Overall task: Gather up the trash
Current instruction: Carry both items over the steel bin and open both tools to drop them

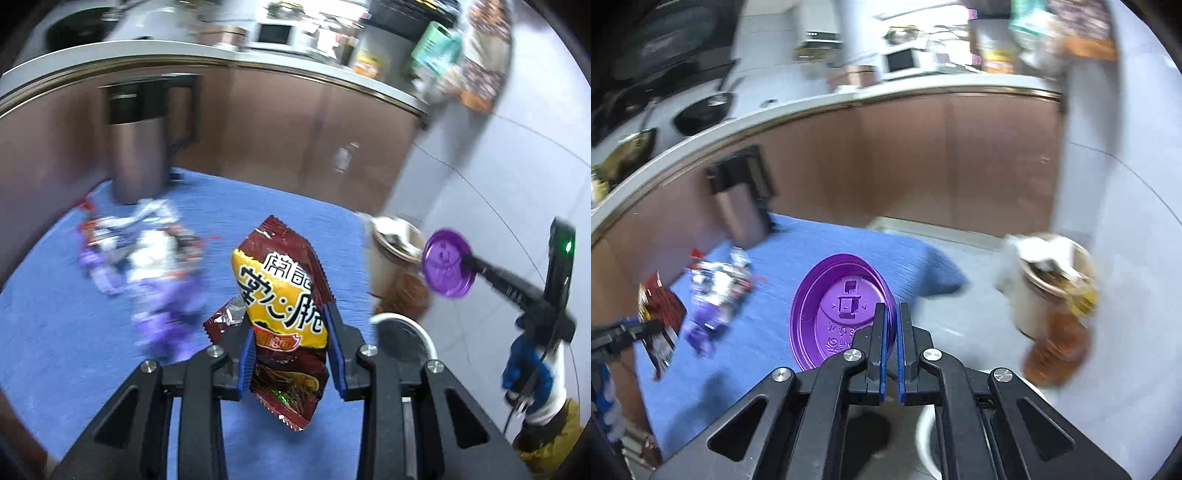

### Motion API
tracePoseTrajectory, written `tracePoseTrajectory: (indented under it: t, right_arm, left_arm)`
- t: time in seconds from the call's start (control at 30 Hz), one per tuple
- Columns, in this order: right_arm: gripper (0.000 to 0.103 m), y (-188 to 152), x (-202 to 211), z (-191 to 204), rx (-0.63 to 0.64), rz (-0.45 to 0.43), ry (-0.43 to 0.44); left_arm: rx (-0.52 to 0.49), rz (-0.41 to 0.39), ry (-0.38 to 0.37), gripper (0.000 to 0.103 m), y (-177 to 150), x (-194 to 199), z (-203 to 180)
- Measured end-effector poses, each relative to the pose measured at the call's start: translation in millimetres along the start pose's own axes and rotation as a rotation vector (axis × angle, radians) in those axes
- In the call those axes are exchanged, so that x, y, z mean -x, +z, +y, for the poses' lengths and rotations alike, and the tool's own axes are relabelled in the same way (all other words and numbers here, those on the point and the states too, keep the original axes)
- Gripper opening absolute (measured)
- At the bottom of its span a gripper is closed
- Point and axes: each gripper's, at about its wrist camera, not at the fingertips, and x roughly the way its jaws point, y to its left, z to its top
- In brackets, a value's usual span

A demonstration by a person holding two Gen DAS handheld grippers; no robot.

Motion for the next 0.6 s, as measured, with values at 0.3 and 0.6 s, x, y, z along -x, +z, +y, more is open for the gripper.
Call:
tracePoseTrajectory:
  t: [0.3, 0.6]
  right_arm:
    - [0.005, -88, -42, -102, -0.149, 0.18, -0.261]
    - [0.009, -131, -88, -156, -0.27, 0.297, -0.311]
  left_arm:
    - [-0.122, 0.209, -0.239, 0.033, 19, -114, -117]
    - [-0.179, 0.373, -0.315, 0.044, -6, -213, -196]
